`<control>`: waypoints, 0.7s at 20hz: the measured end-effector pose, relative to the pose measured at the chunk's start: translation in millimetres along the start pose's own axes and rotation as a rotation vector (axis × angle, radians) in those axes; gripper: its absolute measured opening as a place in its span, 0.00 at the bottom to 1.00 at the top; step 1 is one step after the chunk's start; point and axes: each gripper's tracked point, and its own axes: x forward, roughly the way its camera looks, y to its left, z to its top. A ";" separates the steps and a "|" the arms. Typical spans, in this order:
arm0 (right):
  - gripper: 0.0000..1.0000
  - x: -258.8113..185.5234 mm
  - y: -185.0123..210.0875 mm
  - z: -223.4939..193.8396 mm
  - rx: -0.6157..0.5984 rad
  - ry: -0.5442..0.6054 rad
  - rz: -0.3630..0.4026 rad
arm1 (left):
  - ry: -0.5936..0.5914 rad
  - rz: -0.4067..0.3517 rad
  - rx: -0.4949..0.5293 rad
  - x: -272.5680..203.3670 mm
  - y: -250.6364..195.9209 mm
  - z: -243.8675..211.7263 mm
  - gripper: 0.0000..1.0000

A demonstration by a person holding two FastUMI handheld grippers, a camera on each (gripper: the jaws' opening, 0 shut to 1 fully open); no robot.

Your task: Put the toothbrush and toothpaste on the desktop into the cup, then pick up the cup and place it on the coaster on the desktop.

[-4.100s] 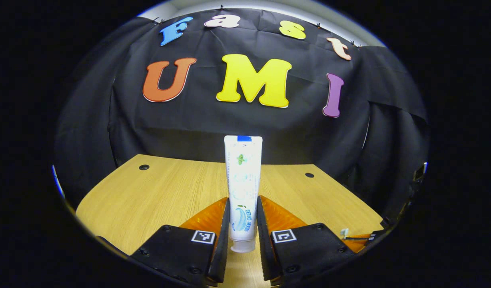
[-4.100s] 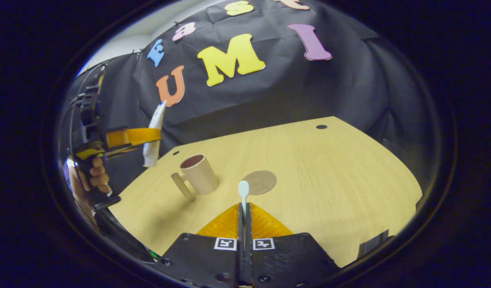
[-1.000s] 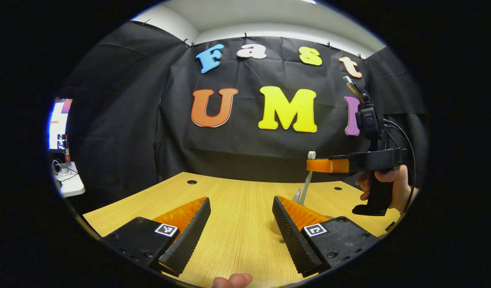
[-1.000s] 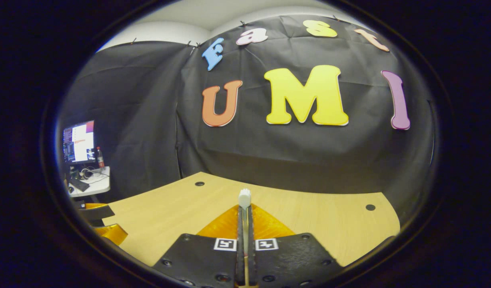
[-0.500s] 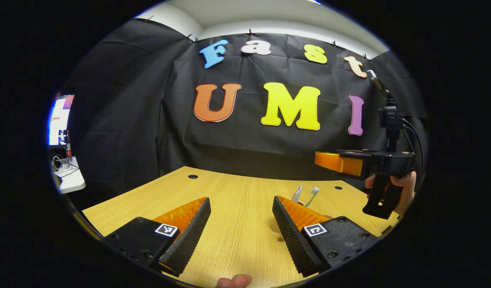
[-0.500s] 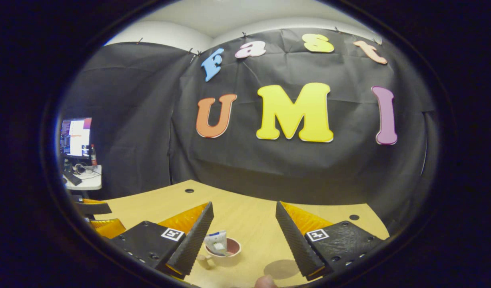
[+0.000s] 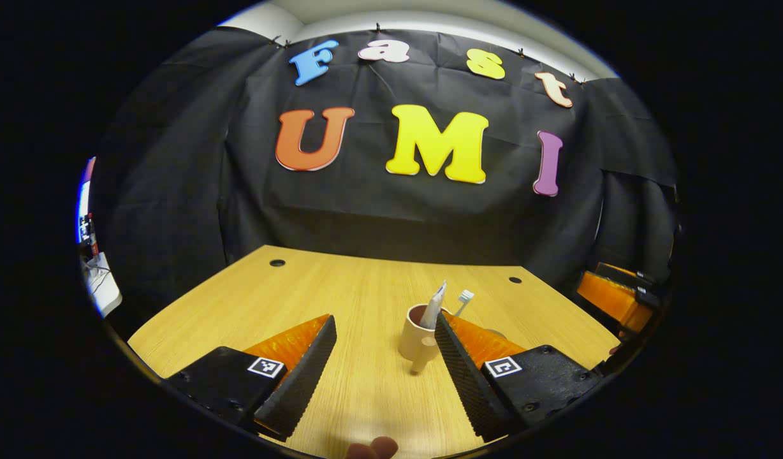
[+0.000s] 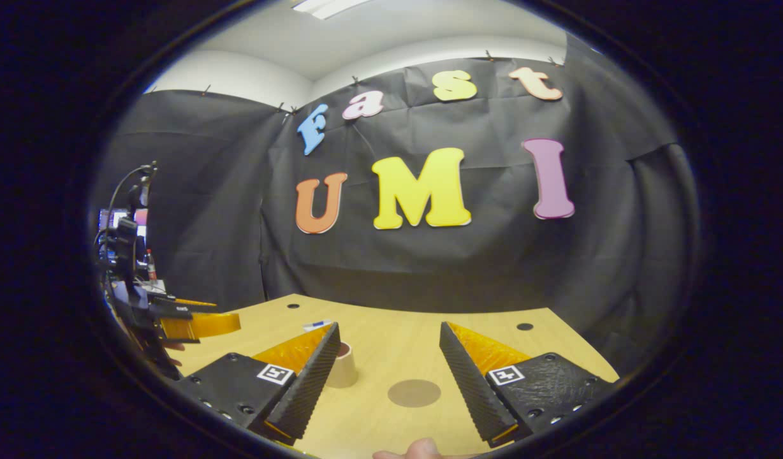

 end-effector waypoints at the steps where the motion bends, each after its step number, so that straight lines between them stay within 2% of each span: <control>1: 0.95 -12.9 -11.9 -8.0 0.011 0.006 -0.015 | 0.056 -0.024 0.003 1.7 -7.8 0.2 0.98; 4: 0.95 -45.9 -37.9 -34.0 0.042 0.068 -0.029 | 0.178 -0.075 0.053 7.4 -25.8 8.0 0.99; 6: 0.95 -60.6 -50.2 -49.3 0.066 0.100 -0.035 | 0.252 -0.075 0.110 8.7 -29.9 14.2 0.99; 7: 0.92 -67.1 -53.4 -58.3 0.078 0.114 -0.033 | 0.281 -0.074 0.135 10.2 -31.7 20.0 0.99; 8: 0.95 -73.2 -55.9 -65.2 0.092 0.129 -0.030 | 0.308 -0.077 0.163 13.5 -33.1 27.4 0.99; 10: 0.95 -82.0 -64.8 -77.8 0.117 0.149 -0.041 | 0.378 -0.086 0.202 21.0 -35.0 34.4 0.99; 12: 0.95 -89.5 -74.9 -86.4 0.128 0.165 -0.065 | 0.507 -0.090 0.204 20.0 -34.1 28.1 0.98; 14: 0.95 -96.7 -69.2 -95.7 0.154 0.195 -0.037 | 0.599 -0.122 0.177 27.6 -40.9 27.4 0.98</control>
